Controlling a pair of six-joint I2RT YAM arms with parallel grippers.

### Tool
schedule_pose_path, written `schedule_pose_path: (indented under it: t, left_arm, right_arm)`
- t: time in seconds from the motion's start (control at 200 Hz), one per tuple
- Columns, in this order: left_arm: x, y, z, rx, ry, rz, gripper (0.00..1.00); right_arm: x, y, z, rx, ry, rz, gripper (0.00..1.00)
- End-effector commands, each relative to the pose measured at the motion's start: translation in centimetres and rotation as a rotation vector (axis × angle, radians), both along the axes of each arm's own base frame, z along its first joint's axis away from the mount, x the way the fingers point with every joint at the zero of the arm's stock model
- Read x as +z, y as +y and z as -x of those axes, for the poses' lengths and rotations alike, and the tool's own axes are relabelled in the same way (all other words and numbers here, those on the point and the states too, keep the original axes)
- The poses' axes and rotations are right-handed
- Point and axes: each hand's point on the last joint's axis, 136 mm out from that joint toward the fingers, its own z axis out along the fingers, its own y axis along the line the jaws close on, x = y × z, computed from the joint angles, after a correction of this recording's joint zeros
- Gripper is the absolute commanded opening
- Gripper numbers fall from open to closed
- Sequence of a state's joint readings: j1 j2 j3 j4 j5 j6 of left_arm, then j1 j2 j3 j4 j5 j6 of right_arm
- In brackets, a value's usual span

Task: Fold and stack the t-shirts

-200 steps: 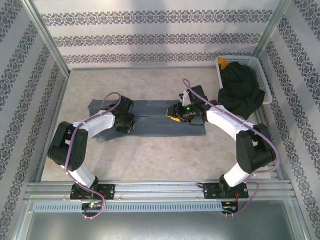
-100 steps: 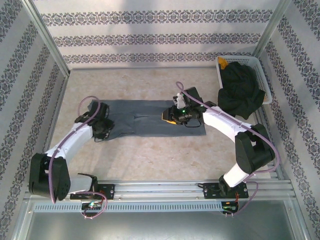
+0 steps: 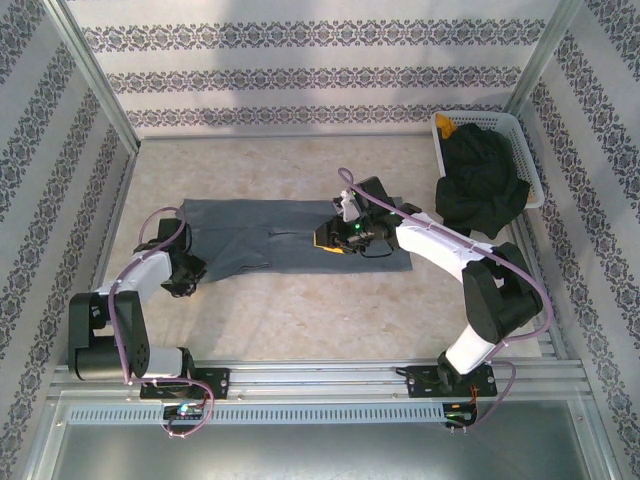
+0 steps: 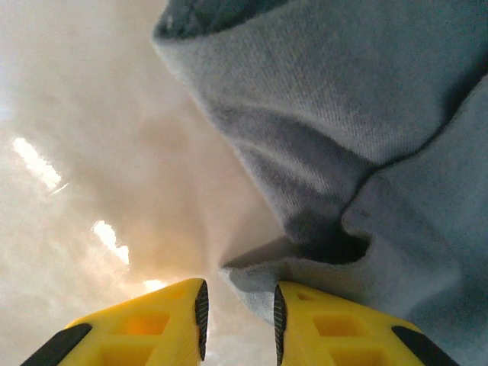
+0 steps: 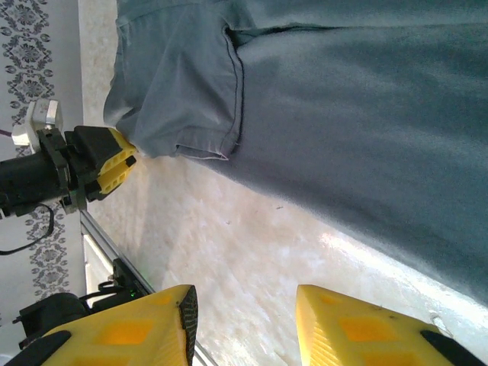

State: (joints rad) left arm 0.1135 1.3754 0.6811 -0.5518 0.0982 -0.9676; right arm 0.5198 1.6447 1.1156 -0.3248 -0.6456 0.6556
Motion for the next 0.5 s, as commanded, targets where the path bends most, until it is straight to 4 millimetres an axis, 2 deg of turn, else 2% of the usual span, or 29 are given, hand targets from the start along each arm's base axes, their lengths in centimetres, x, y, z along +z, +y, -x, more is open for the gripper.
schedule_pose_path:
  t: [0.0, 0.095, 0.215, 0.375, 0.495]
  left_arm:
    - [-0.4, 0.2, -1.0, -0.041, -0.043, -0.007, 0.30]
    - [-0.2, 0.2, -1.6, -0.041, -0.068, -0.004, 0.30]
    - [-0.9, 0.3, -1.0, -0.051, -0.008, -0.007, 0.26]
    - [-2.0, -0.1, -0.4, -0.045, 0.034, 0.015, 0.14]
    - [-1.2, 0.0, -0.3, -0.025, 0.021, 0.005, 0.03]
  right_arm:
    - [0.5, 0.5, 0.2, 0.026, -0.008, -0.013, 0.40]
    - [0.5, 0.5, 0.2, 0.025, -0.005, -0.013, 0.40]
    - [0.5, 0.7, 0.0, 0.025, -0.003, -0.014, 0.40]
    - [0.6, 0.8, -0.2, 0.024, -0.002, -0.017, 0.39]
    - [0.6, 0.9, -0.3, 0.024, -0.003, -0.016, 0.39]
